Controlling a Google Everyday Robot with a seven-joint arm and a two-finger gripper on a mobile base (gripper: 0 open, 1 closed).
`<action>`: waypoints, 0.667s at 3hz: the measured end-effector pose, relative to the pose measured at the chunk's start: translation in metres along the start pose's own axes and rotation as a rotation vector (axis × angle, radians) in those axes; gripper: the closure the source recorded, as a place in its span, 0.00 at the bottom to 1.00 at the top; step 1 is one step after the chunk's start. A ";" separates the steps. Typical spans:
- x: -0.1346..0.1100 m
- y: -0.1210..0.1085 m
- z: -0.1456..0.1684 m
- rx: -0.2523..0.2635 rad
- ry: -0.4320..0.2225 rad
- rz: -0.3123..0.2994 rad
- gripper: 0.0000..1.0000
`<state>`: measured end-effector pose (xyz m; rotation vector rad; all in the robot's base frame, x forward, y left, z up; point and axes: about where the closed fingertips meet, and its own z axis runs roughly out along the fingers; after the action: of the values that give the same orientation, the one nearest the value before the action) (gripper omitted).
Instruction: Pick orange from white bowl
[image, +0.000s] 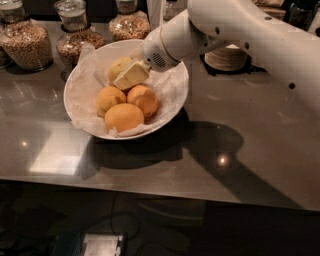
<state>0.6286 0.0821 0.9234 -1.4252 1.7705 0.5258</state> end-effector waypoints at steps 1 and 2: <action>0.006 -0.006 0.013 0.001 -0.002 0.038 0.31; 0.005 -0.017 0.023 0.016 -0.013 0.056 0.26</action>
Offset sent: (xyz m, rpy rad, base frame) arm 0.0401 0.0094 -0.0172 0.0481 0.0242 -0.0770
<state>0.6511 0.0908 0.9083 -1.3617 1.8043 0.5482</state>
